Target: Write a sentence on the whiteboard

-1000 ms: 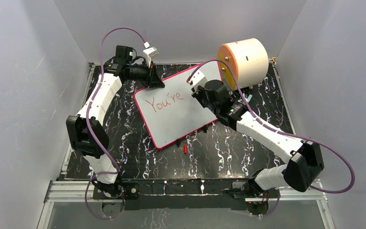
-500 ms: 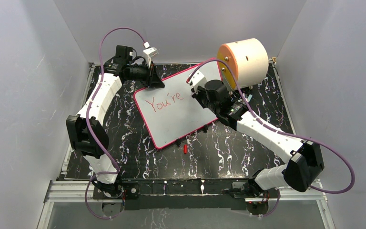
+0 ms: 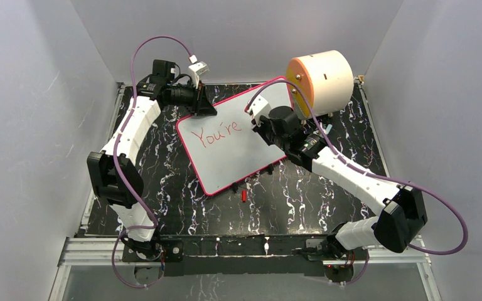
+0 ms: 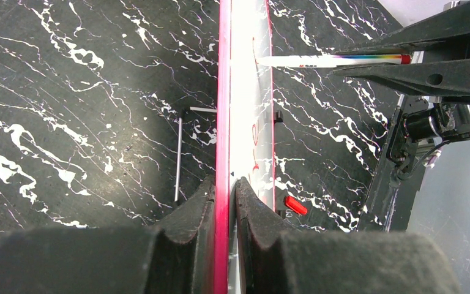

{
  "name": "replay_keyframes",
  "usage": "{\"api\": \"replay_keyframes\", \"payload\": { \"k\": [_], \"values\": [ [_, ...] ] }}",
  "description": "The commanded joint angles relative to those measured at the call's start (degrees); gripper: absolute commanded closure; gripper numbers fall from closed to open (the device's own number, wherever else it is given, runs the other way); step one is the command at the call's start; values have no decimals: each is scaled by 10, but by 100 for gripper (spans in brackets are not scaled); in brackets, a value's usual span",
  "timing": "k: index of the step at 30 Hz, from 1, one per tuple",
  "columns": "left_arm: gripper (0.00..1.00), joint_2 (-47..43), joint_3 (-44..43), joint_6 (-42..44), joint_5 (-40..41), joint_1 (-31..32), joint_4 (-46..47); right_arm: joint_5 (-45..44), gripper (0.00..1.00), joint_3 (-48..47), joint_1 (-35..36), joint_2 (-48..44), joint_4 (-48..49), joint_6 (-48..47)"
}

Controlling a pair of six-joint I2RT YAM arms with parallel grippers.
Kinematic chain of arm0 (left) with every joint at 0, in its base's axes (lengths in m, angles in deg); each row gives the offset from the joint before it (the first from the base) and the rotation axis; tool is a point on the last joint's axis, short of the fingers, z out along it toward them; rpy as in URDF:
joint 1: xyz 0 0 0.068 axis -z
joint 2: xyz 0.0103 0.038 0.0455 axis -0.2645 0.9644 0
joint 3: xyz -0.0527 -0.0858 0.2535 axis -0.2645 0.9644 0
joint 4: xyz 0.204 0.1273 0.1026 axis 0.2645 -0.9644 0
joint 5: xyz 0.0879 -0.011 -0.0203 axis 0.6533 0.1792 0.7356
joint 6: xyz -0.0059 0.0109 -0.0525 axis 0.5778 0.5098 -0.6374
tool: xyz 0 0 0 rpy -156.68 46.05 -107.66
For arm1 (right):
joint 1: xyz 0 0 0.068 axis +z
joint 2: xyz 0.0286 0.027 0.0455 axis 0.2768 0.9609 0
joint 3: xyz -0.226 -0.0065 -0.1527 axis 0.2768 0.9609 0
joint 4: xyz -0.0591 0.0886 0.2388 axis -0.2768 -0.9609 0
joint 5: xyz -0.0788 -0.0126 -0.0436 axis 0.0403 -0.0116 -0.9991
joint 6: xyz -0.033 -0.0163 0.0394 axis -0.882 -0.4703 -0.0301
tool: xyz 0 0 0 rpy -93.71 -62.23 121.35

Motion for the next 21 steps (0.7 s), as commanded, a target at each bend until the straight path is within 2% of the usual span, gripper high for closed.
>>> {"api": "replay_keyframes", "payload": {
  "k": [1,21],
  "values": [
    [100,4,18,37,36,39,-78,5,100,3,3,-7,-17,-2],
    [100,0,18,39,37,39,-80,-46,100,0,3,-6,-13,-14]
  ]
}}
